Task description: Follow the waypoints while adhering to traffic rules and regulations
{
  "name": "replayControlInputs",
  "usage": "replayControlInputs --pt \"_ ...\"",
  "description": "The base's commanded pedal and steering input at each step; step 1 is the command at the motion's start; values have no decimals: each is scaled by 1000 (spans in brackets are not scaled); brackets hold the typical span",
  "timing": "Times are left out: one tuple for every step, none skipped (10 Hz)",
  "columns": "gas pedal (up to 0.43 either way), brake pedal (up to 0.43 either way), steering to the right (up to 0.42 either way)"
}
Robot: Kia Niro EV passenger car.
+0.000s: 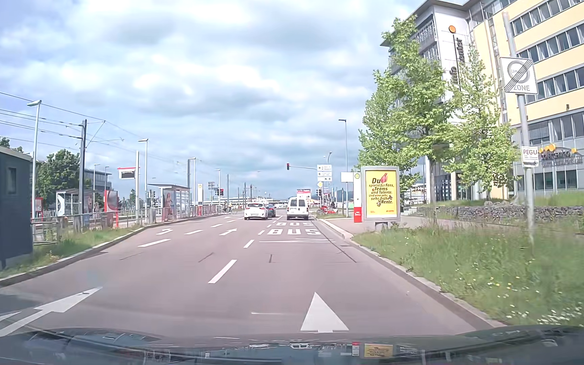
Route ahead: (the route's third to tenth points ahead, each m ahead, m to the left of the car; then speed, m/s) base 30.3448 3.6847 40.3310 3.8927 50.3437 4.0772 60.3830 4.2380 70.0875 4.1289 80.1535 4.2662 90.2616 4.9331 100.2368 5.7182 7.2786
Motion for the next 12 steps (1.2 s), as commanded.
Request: replayControlInputs --pt "0 0 -18" --pt "0 0 -16" --pt "0 0 -16" --pt "0 0 -15" --pt "0 0 -12" --pt "0 0 -10" --pt "0 0 -8" --pt "0 0 -8" --pt "0 0 -8" --pt "0 0 -8" --pt "0 0 -8" --pt "0 0 -8"
